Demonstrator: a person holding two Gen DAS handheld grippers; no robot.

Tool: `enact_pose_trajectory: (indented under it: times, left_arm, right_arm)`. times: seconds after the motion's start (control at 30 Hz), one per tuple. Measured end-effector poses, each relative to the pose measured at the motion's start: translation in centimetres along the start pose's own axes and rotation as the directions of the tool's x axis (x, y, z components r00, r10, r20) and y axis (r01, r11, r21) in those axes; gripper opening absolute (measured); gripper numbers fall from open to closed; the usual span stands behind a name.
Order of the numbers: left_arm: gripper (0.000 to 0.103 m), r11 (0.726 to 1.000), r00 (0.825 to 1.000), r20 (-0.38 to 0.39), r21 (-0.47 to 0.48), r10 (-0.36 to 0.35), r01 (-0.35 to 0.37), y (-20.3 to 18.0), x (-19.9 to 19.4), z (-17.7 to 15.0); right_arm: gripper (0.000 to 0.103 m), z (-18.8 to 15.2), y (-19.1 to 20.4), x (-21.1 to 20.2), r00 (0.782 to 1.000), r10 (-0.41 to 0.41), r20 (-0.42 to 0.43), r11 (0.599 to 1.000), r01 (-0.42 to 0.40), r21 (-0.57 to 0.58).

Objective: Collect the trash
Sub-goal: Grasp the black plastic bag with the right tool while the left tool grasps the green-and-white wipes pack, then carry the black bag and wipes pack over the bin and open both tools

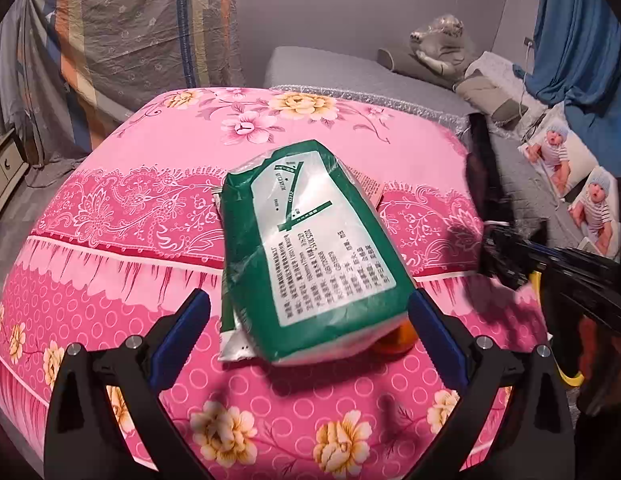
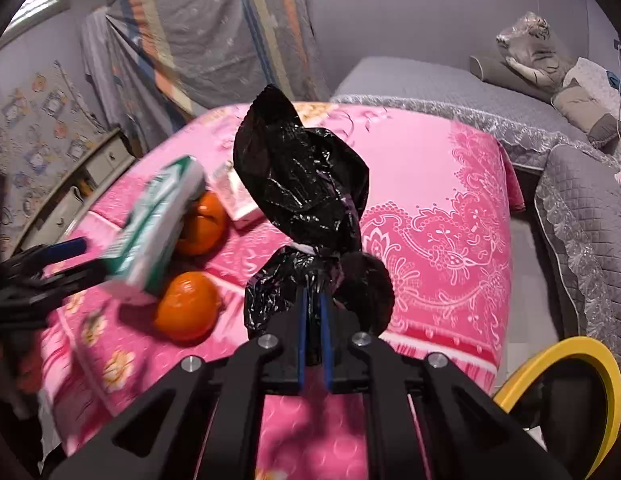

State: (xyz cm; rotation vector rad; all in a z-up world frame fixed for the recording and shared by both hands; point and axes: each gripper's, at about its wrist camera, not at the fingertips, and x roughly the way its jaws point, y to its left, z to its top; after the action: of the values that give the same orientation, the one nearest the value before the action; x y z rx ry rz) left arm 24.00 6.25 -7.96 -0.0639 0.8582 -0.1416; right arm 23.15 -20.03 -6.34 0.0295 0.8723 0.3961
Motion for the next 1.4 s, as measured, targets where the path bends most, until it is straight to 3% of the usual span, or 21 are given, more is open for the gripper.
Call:
enact_pose_trajectory:
  times: [0.13, 0.27, 0.4, 0.53, 0.73, 0.8, 1.0, 1.07, 1.2, 1.4]
  left_arm:
    - [0.094, 0.999, 0.999, -0.015, -0.030, -0.028, 0.028, -0.5, 0.7, 0.7]
    - [0.094, 1.000, 0.999, -0.021, 0.004, -0.029, 0.029, -1.5, 1.1, 1.6]
    - [0.095, 0.999, 0.998, -0.052, 0.008, 0.043, -0.043, -1.7, 2.7, 2.5]
    - [0.094, 0.998, 0.992, -0.117, -0.030, 0.050, -0.054, -0.9, 5.2, 2.8]
    - [0.094, 0.995, 0.990, -0.105, -0.006, 0.095, -0.096, -0.8, 6.7, 2.8]
    - [0.081, 0.995, 0.990, -0.106, -0.011, 0.098, -0.099, -0.5, 6.8, 2.7]
    - [0.039, 0.994, 0.993, -0.043, 0.012, 0.107, -0.107, 0.3, 4.4, 2.0]
    - [0.033, 0.995, 0.995, -0.010, 0.022, 0.103, -0.102, 0.4, 3.1, 1.7]
    - [0.030, 0.999, 0.997, 0.060, -0.025, 0.039, -0.037, 1.9, 0.0, 0.8]
    - [0.030, 0.999, 0.966, 0.258, -0.026, 0.036, -0.031, 3.1, -7.3, -1.1]
  right_arm:
    - [0.006, -0.7, 0.1, -2.3, 0.999, 0.039, 0.032, 0.999, -0.039, 0.003]
    - [0.006, -1.2, 0.5, -3.4, 0.997, 0.066, 0.051, 0.998, -0.065, -0.003]
    - [0.006, -1.5, 0.7, -3.8, 0.994, 0.085, 0.064, 0.996, -0.085, 0.001]
    - [0.006, -1.8, 1.0, -3.9, 0.993, 0.098, 0.067, 0.995, -0.098, -0.003]
    - [0.006, -2.3, 1.1, -4.2, 0.993, 0.104, 0.063, 0.995, -0.104, -0.006]
    - [0.006, -2.4, 0.9, -4.3, 0.993, 0.104, 0.064, 0.995, -0.105, 0.001]
    - [0.006, -2.5, 0.6, -4.5, 0.991, 0.117, 0.061, 0.993, -0.119, 0.021]
    - [0.006, -2.5, 0.8, -4.6, 0.991, 0.120, 0.060, 0.992, -0.121, 0.021]
    - [0.006, -2.7, 1.2, -4.8, 0.990, 0.127, 0.058, 0.991, -0.129, 0.020]
    - [0.006, -2.9, 2.2, -6.4, 0.986, 0.150, 0.075, 0.988, -0.151, 0.014]
